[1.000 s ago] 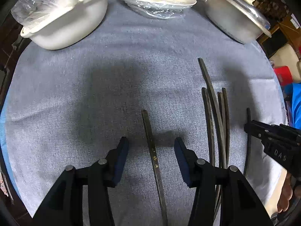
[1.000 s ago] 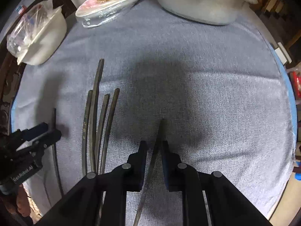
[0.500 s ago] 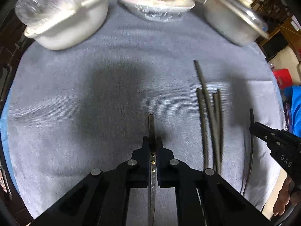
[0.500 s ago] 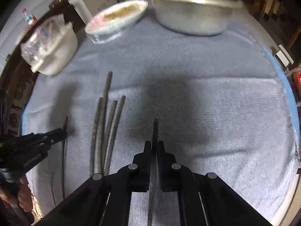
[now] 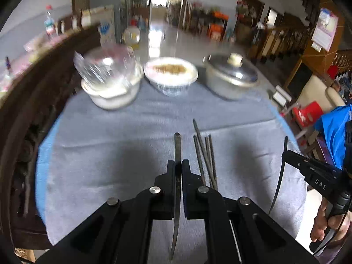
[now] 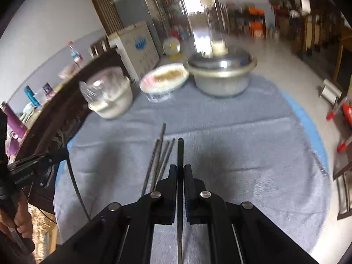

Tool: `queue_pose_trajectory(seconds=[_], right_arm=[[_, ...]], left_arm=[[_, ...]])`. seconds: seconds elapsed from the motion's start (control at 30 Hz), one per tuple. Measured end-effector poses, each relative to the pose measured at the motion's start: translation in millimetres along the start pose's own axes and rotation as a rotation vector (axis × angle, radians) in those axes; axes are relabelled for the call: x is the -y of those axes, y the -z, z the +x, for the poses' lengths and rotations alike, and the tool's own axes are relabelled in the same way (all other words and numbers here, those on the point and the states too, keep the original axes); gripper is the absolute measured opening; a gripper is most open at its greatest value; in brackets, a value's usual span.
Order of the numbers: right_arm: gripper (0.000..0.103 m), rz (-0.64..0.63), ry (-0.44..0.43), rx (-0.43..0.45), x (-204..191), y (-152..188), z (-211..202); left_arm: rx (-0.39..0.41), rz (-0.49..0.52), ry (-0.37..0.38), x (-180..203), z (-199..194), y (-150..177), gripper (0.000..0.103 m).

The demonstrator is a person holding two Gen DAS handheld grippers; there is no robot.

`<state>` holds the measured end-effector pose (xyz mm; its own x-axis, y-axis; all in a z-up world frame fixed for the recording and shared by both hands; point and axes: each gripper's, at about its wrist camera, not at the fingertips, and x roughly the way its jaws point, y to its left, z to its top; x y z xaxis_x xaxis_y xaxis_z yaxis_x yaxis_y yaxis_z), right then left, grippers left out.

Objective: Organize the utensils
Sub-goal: 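Carry both chopsticks to the utensil holder and drop them in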

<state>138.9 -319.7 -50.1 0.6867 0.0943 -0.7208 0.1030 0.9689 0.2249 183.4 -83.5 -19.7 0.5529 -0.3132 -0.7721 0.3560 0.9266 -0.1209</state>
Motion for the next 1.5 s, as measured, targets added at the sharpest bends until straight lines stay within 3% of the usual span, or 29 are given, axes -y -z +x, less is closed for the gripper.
queue_pose_trajectory(seconds=[0.17, 0.47, 0.93, 1.17, 1.33, 1.5], right_arm=[[0.007, -0.022, 0.017, 0.144, -19.2, 25.9, -53.4], [0.007, -0.035, 0.030, 0.299, -41.7, 54.7, -118.9], [0.007, -0.057, -0.078, 0.540, -77.4, 67.2, -219.8], [0.007, -0.082, -0.145, 0.563, -89.8, 77.3, -240.5], [0.007, -0.105, -0.193, 0.531, -95.8, 84.3, -243.7], [0.007, -0.142, -0.182, 0.469, -101.3, 91.8, -228.7]], left_arm=[[0.137, 0.003, -0.033, 3.5, -51.7, 30.7, 0.005], [0.291, -0.005, -0.016, 9.0, -126.6, 57.2, 0.005], [0.506, -0.054, 0.061, 9.2, -228.5, 69.5, 0.005], [0.537, -0.049, 0.153, 17.2, -244.6, 77.1, 0.005], [0.488, -0.038, 0.198, 25.1, -236.0, 81.5, 0.005], [0.425, -0.032, 0.209, 32.0, -220.5, 87.6, 0.005]])
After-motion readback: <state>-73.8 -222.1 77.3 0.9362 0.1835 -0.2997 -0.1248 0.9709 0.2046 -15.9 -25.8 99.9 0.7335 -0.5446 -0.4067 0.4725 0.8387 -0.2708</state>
